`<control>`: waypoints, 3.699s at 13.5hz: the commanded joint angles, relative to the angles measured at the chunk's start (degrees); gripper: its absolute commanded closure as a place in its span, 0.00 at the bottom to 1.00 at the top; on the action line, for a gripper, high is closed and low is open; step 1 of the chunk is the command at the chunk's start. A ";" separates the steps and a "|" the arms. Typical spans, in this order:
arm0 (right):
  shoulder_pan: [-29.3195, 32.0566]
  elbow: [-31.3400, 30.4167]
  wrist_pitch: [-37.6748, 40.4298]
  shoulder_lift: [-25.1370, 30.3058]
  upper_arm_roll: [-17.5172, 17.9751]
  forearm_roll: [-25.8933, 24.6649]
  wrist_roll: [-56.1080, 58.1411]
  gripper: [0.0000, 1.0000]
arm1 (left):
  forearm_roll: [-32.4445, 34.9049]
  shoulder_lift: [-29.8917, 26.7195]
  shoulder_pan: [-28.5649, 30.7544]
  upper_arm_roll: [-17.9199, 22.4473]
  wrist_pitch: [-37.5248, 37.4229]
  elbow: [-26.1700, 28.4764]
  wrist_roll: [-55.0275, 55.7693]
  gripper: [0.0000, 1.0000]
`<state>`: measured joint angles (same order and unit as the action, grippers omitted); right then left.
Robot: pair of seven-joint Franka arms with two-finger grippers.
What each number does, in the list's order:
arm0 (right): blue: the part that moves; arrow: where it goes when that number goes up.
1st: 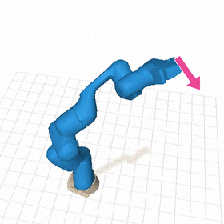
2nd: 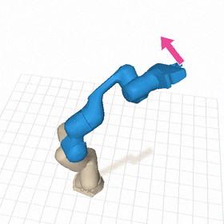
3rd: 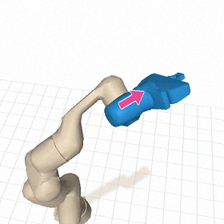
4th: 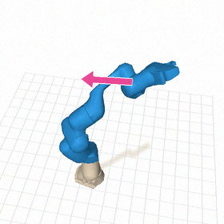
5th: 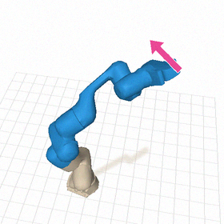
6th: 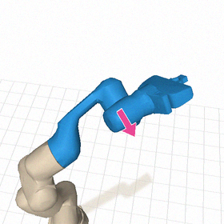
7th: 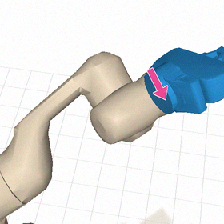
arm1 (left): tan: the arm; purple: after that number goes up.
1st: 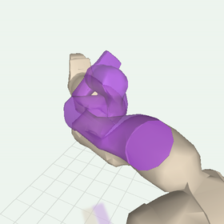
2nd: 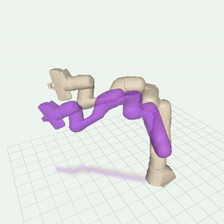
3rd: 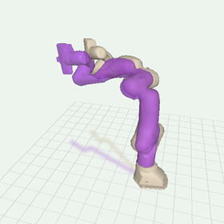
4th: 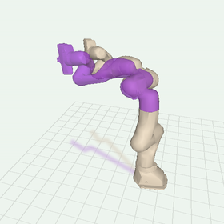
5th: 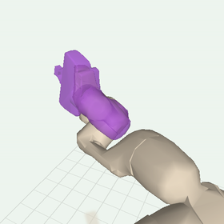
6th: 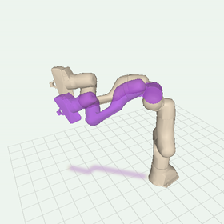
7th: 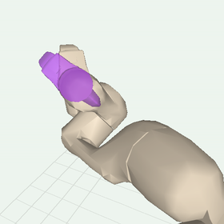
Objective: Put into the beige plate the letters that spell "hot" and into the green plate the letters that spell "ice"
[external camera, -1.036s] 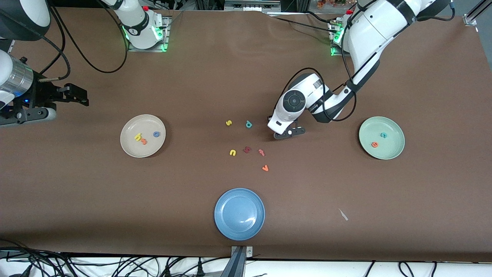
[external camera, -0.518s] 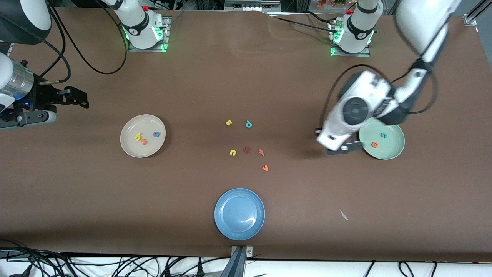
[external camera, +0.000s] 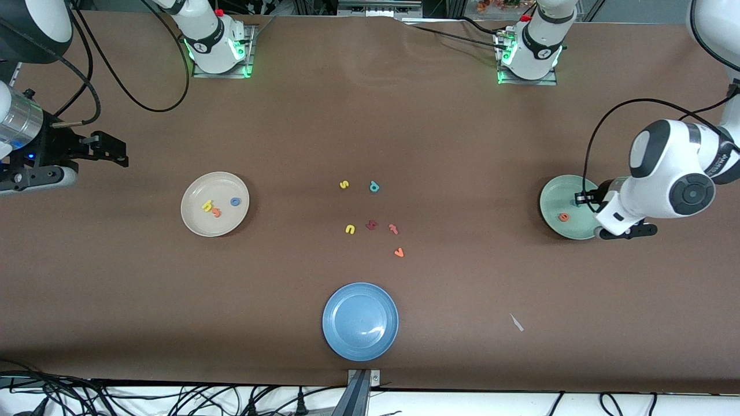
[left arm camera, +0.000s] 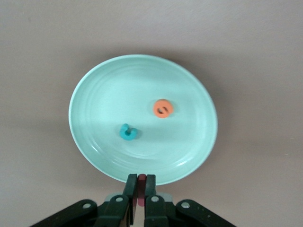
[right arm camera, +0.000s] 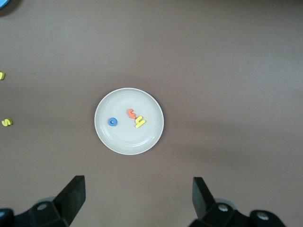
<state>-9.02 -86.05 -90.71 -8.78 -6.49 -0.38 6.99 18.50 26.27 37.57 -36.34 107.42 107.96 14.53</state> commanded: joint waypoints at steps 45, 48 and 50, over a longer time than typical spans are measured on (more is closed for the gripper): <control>0.32 1.67 -0.17 -0.88 0.17 -1.55 -1.10 0.00 | -8.12 -6.75 -26.54 14.05 -17.95 -34.75 -1.34 0.00; 0.32 1.67 -0.17 -0.88 0.17 -1.55 -1.10 0.00 | -13.57 -9.13 -40.07 30.92 -17.60 -34.66 -3.09 0.00; 0.32 1.67 -0.17 -0.88 0.17 -1.55 -1.10 0.00 | -16.64 -9.57 -43.19 36.94 -17.51 -34.57 -8.79 0.00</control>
<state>-8.98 -85.99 -91.42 -9.09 -6.52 -1.46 6.52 5.06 18.08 -2.83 -4.67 89.87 73.06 10.89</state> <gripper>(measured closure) 0.000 0.000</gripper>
